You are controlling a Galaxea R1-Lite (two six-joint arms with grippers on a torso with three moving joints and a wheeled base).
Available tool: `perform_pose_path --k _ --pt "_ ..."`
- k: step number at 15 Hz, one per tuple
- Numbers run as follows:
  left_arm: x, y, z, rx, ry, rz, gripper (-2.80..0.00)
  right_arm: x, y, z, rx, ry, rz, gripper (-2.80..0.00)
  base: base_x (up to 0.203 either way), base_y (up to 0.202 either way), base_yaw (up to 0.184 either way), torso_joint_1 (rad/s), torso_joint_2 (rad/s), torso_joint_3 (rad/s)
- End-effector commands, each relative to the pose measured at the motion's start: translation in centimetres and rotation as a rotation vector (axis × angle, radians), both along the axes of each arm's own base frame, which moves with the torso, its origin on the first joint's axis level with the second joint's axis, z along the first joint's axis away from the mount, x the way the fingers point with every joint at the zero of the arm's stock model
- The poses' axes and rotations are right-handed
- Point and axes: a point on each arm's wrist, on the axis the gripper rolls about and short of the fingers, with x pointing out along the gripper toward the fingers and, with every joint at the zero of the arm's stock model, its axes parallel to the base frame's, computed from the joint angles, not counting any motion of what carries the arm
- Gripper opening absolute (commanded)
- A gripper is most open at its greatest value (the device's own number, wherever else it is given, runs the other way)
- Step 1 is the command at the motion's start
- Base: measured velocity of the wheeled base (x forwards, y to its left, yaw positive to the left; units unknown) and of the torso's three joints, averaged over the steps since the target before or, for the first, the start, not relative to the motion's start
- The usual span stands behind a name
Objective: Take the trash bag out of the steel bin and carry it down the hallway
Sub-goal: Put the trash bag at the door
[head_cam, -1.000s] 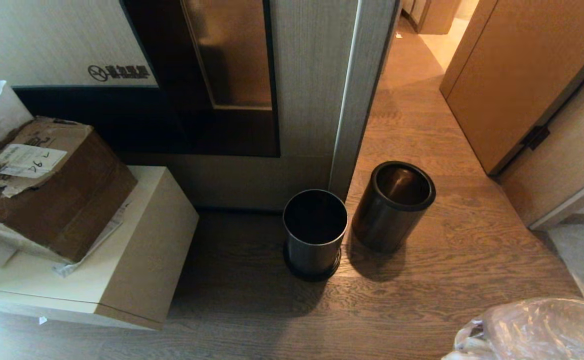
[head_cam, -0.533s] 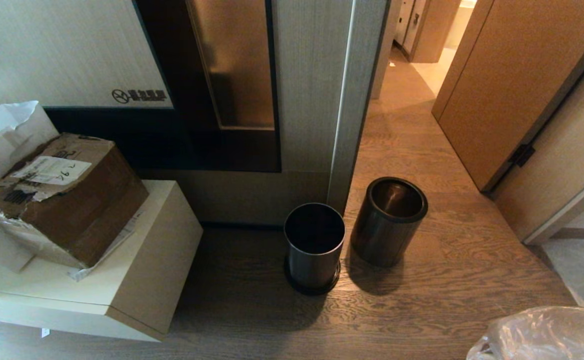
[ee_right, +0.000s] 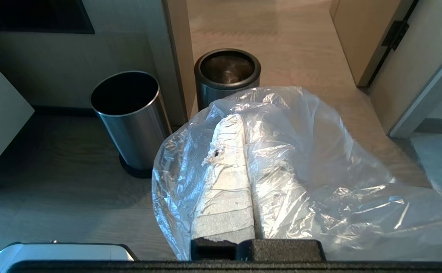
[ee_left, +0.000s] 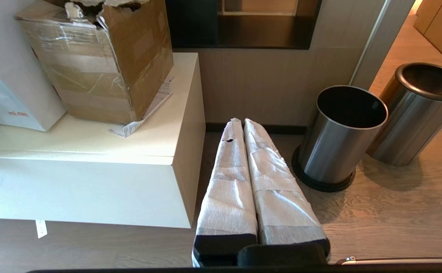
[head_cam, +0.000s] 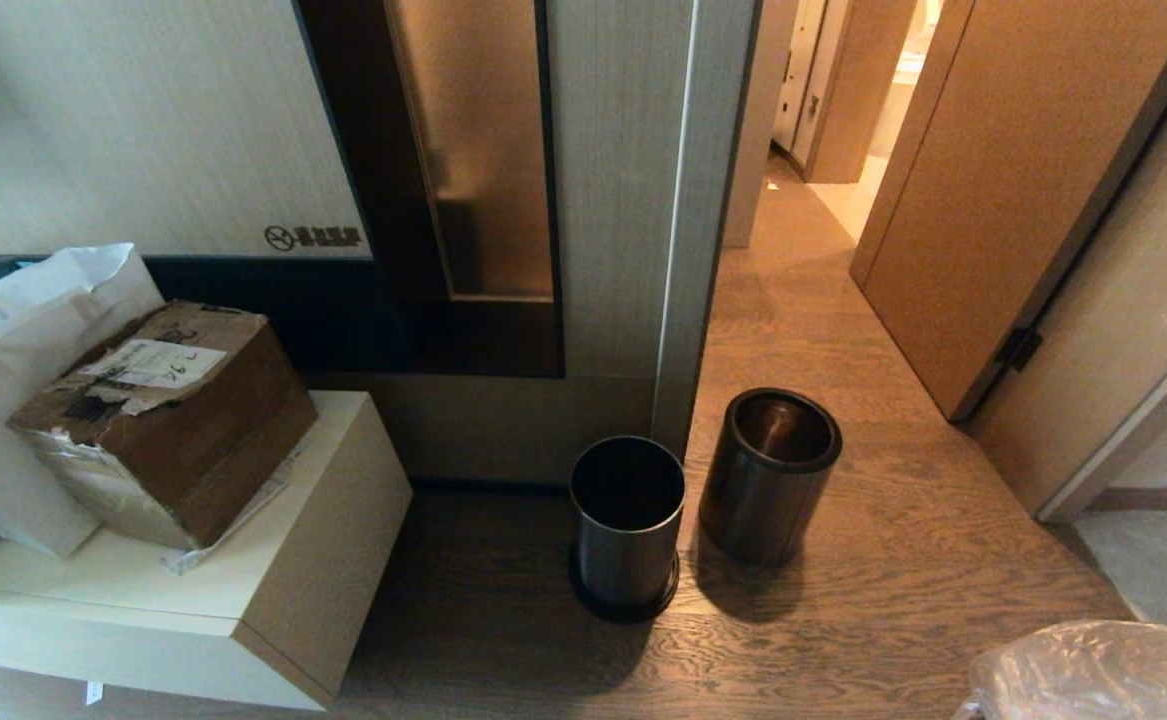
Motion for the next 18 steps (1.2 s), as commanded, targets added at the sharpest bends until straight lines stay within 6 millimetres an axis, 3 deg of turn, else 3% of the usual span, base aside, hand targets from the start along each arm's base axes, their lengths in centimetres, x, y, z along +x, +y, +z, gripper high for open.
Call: perform_pose_path --k 1,18 --pt "0.09 0.00 -0.34 0.000 0.012 0.000 -2.80 0.01 0.00 0.01 0.001 0.001 0.001 -2.80 0.000 0.000 0.000 0.002 0.01 0.090" --pt "0.08 0.00 -0.33 0.010 0.013 -0.001 -2.80 0.01 0.00 0.00 -0.005 0.002 0.001 -2.80 0.000 0.000 0.000 0.001 0.00 0.006"
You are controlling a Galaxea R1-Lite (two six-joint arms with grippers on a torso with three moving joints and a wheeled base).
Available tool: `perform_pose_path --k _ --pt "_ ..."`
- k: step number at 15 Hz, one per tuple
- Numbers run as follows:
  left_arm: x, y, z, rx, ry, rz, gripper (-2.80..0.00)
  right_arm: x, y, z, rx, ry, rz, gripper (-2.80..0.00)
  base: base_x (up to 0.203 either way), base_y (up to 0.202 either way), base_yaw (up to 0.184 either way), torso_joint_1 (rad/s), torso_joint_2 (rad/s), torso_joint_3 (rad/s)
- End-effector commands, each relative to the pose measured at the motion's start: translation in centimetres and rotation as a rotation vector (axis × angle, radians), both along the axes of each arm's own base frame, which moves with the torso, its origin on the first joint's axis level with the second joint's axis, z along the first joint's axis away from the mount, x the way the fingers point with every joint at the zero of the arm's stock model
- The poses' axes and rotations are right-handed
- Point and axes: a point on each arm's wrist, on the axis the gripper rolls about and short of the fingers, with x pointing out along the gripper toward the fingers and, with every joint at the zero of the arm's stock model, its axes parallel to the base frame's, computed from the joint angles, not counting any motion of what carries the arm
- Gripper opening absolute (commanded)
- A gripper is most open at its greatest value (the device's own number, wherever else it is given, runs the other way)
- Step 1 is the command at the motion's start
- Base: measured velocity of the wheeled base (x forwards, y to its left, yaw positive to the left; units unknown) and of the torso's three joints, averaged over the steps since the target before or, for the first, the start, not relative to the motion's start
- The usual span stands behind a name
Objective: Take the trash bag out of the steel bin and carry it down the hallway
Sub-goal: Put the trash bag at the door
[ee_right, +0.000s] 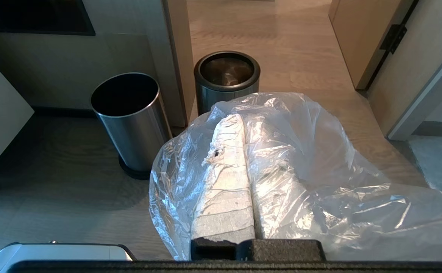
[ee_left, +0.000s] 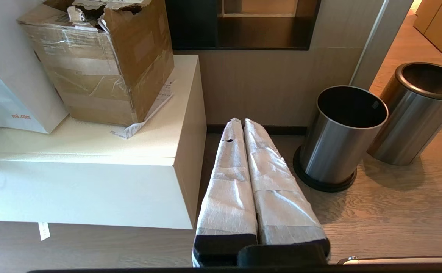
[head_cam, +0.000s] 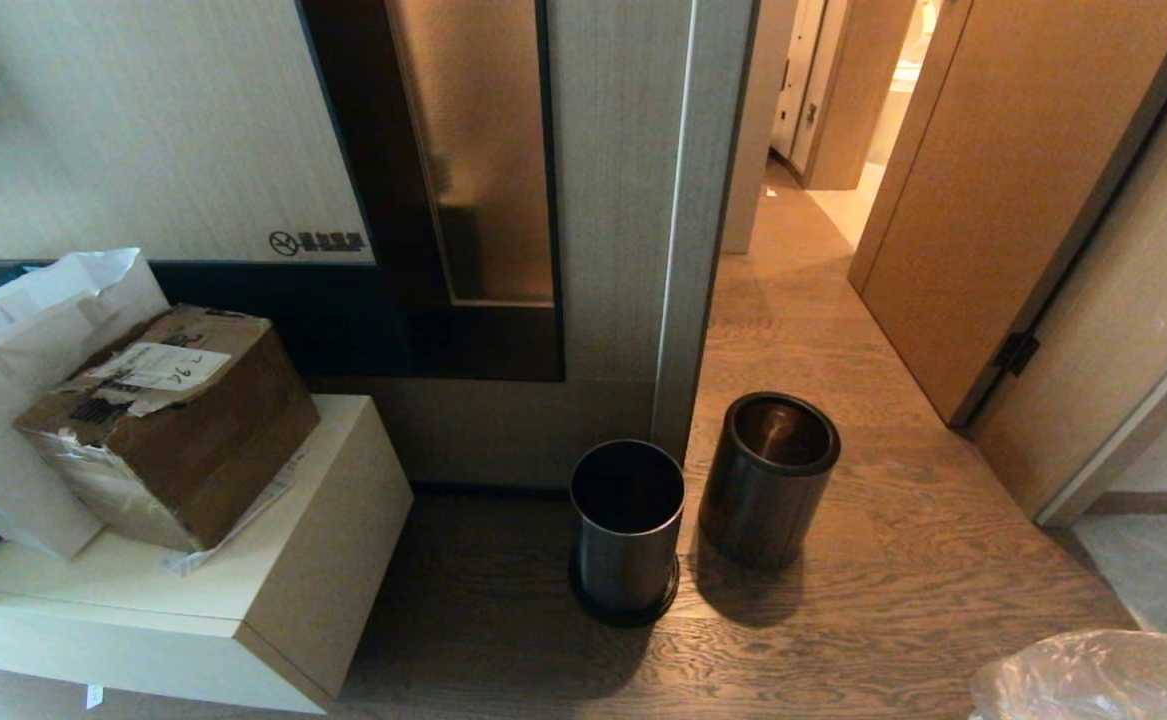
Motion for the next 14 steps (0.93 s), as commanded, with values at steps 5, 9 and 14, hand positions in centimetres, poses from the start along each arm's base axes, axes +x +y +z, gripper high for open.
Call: perform_pose_path --k 5,9,14 --pt "0.08 0.00 -0.29 0.001 0.009 0.001 -2.80 0.01 0.00 -0.01 0.000 0.002 -0.001 -2.80 0.000 0.000 0.000 0.000 0.00 0.000" --pt "0.08 0.00 -0.29 -0.003 0.010 0.001 -2.80 0.01 0.00 0.02 -0.005 -0.001 0.003 -2.80 0.000 0.000 0.000 0.000 0.00 0.000" --pt "0.09 0.00 -0.29 -0.002 0.011 0.001 -2.80 0.01 0.00 0.02 0.003 -0.001 0.002 -2.80 -0.002 0.000 -0.072 0.003 0.00 0.002"
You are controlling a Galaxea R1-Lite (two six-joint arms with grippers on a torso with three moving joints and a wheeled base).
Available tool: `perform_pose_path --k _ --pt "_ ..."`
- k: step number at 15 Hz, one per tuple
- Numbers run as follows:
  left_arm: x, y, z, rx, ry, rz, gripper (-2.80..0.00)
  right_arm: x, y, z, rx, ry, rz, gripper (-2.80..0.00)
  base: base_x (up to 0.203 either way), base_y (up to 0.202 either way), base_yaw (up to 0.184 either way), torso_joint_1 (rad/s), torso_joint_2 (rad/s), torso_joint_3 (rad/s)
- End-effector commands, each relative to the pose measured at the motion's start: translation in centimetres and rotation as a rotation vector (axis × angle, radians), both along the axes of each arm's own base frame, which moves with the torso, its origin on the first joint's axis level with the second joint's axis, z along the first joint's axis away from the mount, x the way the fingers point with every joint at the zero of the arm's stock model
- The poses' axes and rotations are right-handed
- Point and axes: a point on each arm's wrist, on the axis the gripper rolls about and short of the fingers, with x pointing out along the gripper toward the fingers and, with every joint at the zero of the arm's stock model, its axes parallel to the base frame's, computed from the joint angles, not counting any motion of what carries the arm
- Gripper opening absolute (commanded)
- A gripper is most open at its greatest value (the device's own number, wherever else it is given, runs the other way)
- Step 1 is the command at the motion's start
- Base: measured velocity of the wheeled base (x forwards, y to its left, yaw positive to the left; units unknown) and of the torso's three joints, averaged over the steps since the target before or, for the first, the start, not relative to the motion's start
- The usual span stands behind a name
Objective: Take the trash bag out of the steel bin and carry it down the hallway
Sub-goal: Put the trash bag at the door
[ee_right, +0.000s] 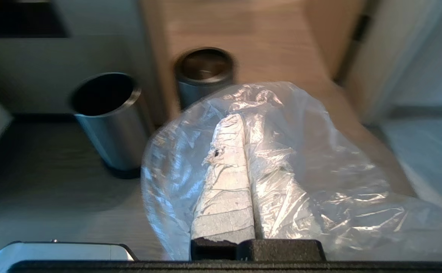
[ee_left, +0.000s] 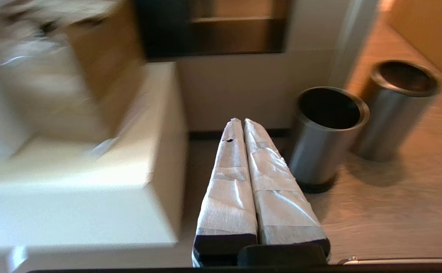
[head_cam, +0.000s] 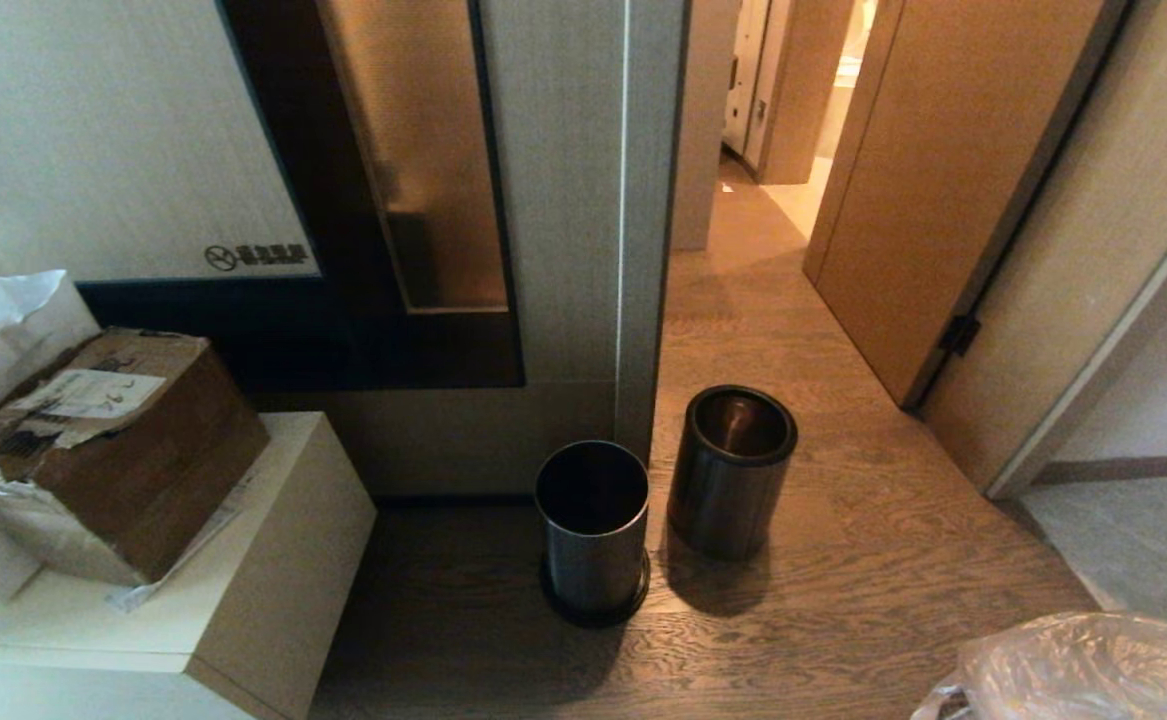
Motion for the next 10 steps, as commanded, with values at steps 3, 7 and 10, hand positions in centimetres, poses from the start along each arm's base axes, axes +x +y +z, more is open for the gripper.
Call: perform_pose_path --k 3,7,10 --pt "0.08 0.00 -0.31 0.000 0.010 0.000 -2.80 0.01 0.00 0.02 0.001 0.000 0.000 -2.80 0.004 0.009 -0.160 0.006 0.00 0.001" --pt "0.09 0.00 -0.32 -0.002 0.010 0.000 -2.80 0.01 0.00 0.00 0.001 0.001 0.000 -2.80 0.002 0.012 -0.169 0.004 0.00 0.000" --pt "0.08 0.00 -0.28 -0.002 0.009 0.001 -2.80 0.01 0.00 -0.01 -0.001 0.003 -0.003 -2.80 0.001 0.010 -0.169 0.002 0.00 0.001"
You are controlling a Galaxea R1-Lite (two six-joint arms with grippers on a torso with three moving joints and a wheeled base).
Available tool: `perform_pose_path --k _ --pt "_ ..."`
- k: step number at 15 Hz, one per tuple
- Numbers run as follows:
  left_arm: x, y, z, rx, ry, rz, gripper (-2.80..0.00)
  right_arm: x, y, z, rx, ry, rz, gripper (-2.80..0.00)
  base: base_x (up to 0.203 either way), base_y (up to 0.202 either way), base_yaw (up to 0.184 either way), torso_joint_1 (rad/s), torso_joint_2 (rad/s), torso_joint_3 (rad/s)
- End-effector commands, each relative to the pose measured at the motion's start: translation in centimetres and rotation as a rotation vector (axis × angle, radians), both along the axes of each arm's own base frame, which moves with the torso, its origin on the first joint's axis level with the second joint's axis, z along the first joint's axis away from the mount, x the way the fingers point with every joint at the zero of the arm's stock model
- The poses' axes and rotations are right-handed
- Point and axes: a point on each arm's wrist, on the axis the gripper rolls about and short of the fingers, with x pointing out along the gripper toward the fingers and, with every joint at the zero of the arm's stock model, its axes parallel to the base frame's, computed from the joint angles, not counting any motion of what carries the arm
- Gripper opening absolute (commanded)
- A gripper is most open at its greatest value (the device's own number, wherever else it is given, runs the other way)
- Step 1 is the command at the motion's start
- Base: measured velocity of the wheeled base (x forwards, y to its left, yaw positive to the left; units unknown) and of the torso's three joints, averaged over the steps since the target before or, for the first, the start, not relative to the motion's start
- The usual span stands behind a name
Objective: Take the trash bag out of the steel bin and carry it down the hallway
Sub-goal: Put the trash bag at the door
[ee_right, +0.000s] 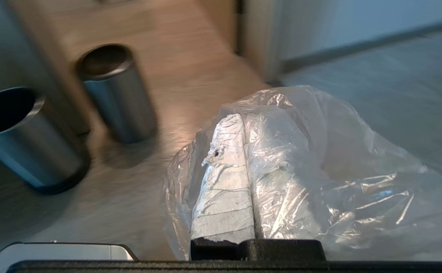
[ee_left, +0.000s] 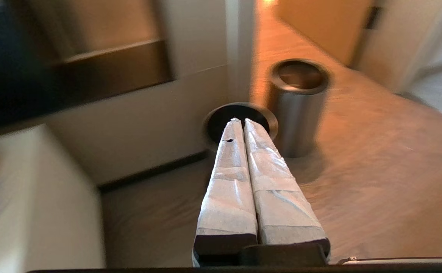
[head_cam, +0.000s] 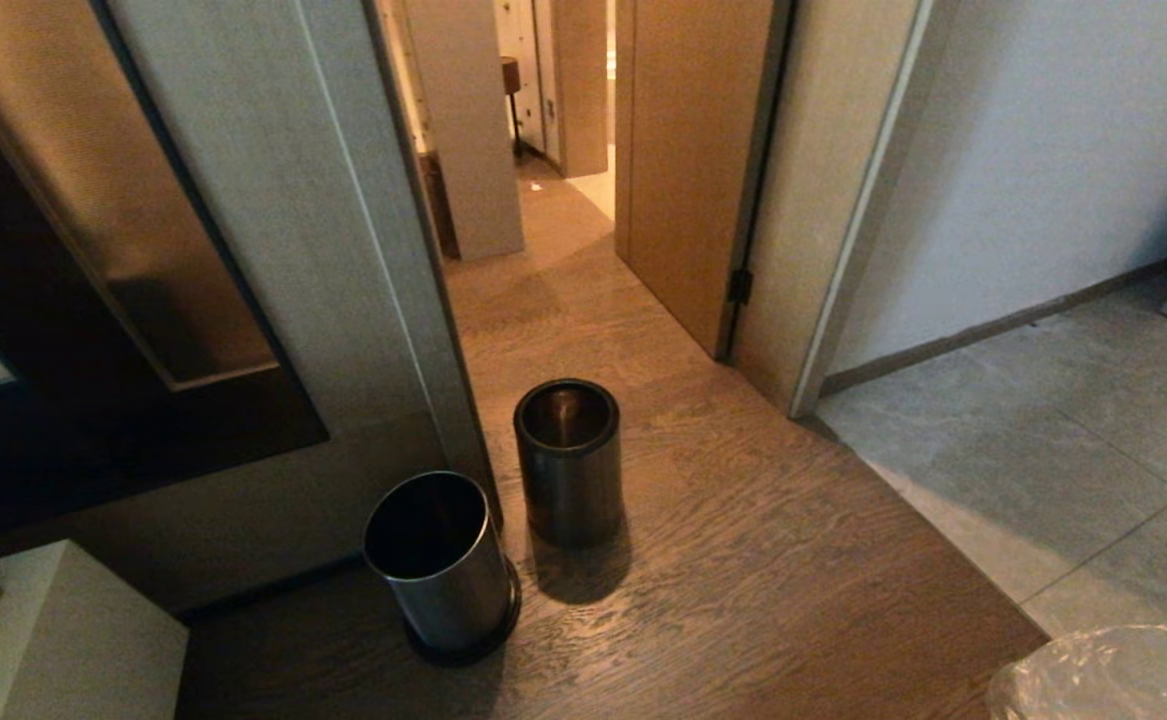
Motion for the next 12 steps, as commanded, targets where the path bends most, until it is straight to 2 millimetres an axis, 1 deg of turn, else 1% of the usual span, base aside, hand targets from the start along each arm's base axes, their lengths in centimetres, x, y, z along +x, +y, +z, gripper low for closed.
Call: perform_pose_path --k 1,9,12 --pt "0.08 0.00 -0.29 0.002 0.010 -0.001 -2.80 0.01 0.00 0.00 -0.001 0.002 0.001 -2.80 0.000 0.008 -0.163 0.002 0.00 -0.002" --pt "0.08 0.00 -0.29 -0.003 0.010 0.001 -2.80 0.01 -0.01 -0.02 -0.002 0.004 -0.001 -2.80 0.000 0.010 -0.168 0.002 0.00 0.002" --pt "0.09 0.00 -0.33 -0.003 0.011 0.001 -2.80 0.01 -0.01 -0.01 -0.002 0.002 -0.001 -2.80 0.001 0.008 -0.141 0.002 0.00 0.004"
